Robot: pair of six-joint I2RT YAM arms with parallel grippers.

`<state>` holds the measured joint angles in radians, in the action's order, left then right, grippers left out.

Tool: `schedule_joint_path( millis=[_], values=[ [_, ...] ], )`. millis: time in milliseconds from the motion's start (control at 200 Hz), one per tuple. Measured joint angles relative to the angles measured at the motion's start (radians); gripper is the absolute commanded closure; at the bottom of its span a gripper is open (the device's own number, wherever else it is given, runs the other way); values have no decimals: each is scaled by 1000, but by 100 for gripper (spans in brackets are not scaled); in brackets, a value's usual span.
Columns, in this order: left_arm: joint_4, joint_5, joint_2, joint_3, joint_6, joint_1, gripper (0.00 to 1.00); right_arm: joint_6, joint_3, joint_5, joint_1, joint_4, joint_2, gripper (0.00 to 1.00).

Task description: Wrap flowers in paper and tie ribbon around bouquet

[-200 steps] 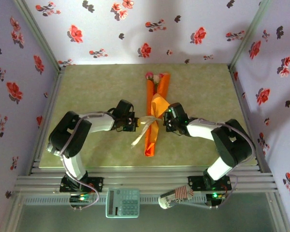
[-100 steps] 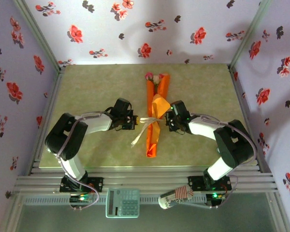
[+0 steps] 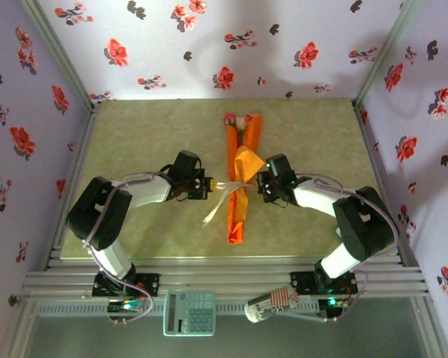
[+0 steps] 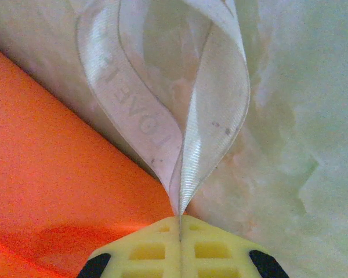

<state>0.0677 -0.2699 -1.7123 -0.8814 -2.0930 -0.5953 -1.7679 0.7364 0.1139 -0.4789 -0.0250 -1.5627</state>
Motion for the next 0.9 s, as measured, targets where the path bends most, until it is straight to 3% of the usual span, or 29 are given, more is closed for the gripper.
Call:
schedule_joint_path(
  millis=[570, 600, 630, 670, 715, 730, 765, 830, 900],
  values=[
    [16, -27, 6, 7, 0, 1, 100, 48, 0, 23, 28, 9, 11, 100],
    [25, -30, 3, 7, 0, 1, 86, 59, 4, 24, 30, 18, 11, 89],
    [41, -35, -5, 6, 0, 1, 70, 73, 11, 24, 32, 34, 11, 69],
    [55, -38, -20, 3, 1, 4, 55, 94, 29, 17, 38, 66, 11, 52],
    [42, -41, -30, -3, 5, 14, 42, 126, 55, 0, 51, 111, 13, 42],
    [31, -40, -32, -5, 5, 18, 25, 138, 67, -8, 57, 132, 14, 40],
    [-5, -40, -32, -15, 16, 29, 11, 167, 88, -24, 66, 172, 23, 38],
    [-84, -32, -22, -49, 58, 40, 3, 224, 128, -55, 82, 252, 59, 32],
    [-164, -26, 6, -96, 110, 45, 0, 294, 169, -82, 101, 333, 116, 23]
  ],
)
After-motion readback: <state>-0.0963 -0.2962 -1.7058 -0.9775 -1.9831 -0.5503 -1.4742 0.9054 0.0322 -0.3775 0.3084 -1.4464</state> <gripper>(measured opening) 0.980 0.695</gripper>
